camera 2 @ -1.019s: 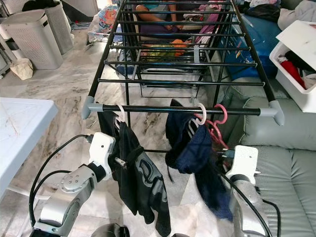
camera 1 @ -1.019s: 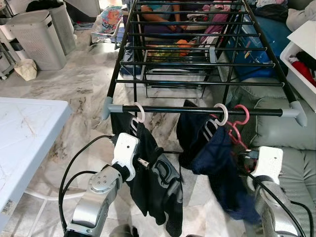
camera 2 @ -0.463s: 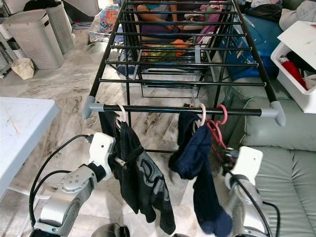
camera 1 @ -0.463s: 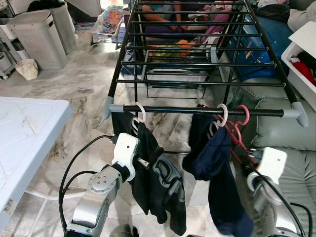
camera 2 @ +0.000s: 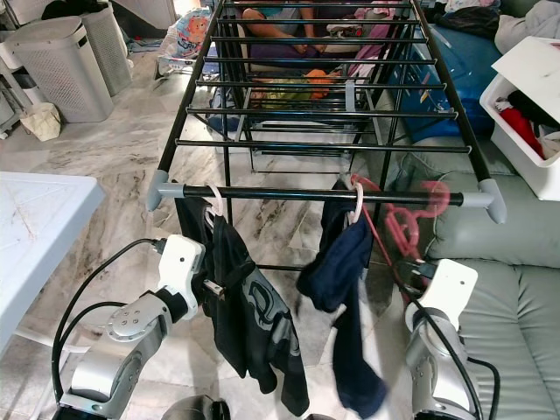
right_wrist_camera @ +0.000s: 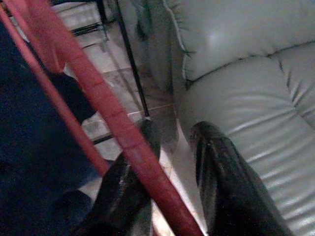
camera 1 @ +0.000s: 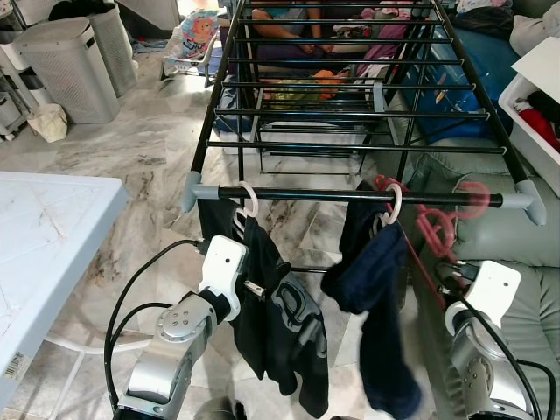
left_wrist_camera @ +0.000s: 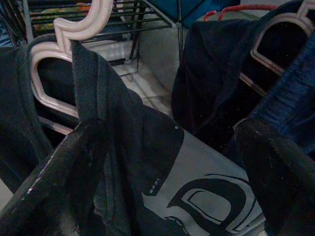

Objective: Hang hanger

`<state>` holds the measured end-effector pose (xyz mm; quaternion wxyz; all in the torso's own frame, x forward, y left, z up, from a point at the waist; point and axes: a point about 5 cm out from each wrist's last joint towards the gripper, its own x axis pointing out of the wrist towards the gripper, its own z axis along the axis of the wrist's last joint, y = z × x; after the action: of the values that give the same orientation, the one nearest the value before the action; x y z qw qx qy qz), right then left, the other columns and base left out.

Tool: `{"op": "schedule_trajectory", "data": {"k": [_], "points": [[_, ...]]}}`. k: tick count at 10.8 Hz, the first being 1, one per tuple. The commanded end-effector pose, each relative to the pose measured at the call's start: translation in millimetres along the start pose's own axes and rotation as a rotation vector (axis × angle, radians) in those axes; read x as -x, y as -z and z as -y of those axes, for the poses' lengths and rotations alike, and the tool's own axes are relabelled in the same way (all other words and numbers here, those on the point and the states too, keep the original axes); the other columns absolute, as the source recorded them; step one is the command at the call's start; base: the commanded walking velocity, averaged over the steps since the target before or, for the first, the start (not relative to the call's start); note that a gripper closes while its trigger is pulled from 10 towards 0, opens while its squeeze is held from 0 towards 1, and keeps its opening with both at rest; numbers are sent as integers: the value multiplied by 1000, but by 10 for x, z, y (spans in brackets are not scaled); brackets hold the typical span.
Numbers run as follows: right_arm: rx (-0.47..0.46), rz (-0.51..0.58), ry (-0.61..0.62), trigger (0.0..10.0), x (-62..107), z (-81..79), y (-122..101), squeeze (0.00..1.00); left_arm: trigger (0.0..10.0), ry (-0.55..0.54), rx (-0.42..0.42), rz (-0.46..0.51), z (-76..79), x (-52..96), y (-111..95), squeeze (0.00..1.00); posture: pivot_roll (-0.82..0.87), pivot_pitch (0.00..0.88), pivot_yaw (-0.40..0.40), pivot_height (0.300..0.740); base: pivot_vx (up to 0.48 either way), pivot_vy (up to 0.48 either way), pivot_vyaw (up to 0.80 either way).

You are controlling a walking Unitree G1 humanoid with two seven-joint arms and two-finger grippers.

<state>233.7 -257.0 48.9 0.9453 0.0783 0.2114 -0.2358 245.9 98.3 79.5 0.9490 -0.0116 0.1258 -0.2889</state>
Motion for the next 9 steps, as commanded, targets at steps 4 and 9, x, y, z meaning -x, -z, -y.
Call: {"op": "schedule_trajectory", "data": {"k": [4,9], "points": [[-22,-14,45,0,-31,39,-11,0,10000,-3,-15,-1,-15,-2,-17,0,-52,0,18,740,0,0,0],[53,-55,-14,0,-97,52,9,0,10000,-4,-15,-3,-13,-6,-15,0,-52,0,16,740,0,0,0]]}}
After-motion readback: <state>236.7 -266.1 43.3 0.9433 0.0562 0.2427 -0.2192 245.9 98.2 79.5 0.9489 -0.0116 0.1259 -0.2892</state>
